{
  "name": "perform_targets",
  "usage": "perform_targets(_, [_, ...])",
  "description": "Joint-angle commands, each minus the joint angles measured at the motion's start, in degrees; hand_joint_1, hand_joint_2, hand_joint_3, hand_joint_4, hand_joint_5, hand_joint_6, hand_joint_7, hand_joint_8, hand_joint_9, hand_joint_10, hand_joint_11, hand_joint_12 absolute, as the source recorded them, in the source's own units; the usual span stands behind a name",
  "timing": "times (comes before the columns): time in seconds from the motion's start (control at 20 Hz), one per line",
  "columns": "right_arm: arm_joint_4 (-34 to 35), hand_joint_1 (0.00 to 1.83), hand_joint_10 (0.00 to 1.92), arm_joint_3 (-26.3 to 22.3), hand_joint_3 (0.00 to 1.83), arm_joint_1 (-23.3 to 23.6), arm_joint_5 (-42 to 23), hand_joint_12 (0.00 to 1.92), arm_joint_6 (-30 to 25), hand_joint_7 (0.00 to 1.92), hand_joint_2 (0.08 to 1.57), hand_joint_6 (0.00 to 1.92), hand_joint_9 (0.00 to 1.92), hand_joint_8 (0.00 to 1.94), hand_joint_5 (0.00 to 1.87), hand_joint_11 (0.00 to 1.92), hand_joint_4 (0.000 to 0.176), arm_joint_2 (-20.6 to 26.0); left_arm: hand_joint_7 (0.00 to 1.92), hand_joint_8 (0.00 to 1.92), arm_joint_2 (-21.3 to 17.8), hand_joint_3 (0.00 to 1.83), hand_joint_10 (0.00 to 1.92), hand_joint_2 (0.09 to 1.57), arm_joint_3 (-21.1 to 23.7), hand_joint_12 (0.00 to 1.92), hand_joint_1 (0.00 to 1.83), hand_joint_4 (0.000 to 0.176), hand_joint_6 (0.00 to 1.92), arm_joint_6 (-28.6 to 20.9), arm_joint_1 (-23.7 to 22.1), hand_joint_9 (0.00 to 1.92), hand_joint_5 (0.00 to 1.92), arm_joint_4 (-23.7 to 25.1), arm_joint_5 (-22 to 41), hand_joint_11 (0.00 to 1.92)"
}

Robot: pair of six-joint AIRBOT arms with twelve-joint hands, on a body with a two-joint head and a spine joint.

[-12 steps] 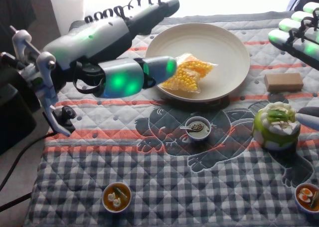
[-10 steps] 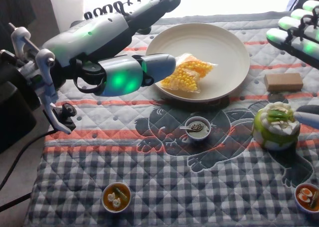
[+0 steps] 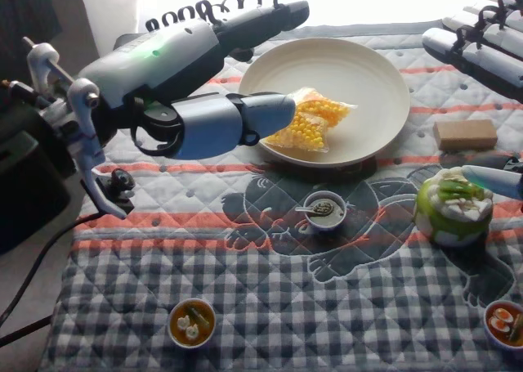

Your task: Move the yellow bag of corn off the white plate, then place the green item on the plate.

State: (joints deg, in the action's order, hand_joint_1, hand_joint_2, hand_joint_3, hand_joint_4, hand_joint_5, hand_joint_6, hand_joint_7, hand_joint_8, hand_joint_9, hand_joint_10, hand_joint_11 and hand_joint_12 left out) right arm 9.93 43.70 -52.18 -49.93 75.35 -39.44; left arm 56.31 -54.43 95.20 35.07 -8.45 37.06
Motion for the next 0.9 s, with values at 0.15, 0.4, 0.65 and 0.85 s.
perform_targets(0.15, [0.41, 0.53, 0.0, 0.13, 0.0, 1.03, -6.52, 0.21, 0.25, 0.0, 1.21, 0.0, 0.0, 0.0, 0.0, 0.0, 0.0, -0.15, 0.16, 0.01, 4.13, 0.0, 0.24, 1.23, -3.78, 1.09, 0.61, 0.01, 0.01, -0.14, -4.99, 0.08, 0.15, 0.19, 0.1, 0.0])
perform_targets(0.4, [0.65, 0.51, 0.01, 0.09, 0.0, 0.74, -6.42, 0.39, -0.15, 0.0, 1.22, 0.0, 0.02, 0.0, 0.0, 0.0, 0.01, -0.14, 0.09, 0.0, 11.68, 0.0, 0.11, 1.16, -13.0, 1.04, 0.68, 0.085, 0.0, -0.15, -9.77, 0.06, 0.07, -1.2, -11.61, 0.0])
perform_targets(0.65, [0.64, 0.43, 0.01, 0.15, 0.0, -0.16, -6.44, 0.44, -1.61, 0.0, 1.25, 0.0, 0.02, 0.0, 0.0, 0.0, 0.009, -0.01, 0.16, 0.01, 17.47, 0.0, 0.05, 1.03, -21.21, 1.12, 0.7, 0.08, 0.01, 0.04, -11.34, 0.16, 0.2, -2.26, -21.44, 0.0])
perform_targets(0.85, [0.64, 0.39, 0.0, 0.16, 0.0, -0.41, -6.46, 0.33, -2.12, 0.0, 1.27, 0.0, 0.02, 0.0, 0.0, 0.0, 0.0, 0.16, 0.22, 0.01, 20.08, 0.0, 0.07, 0.98, -24.25, 1.31, 0.82, 0.106, 0.02, 0.84, -11.27, 0.24, 0.26, -2.28, -25.26, 0.0])
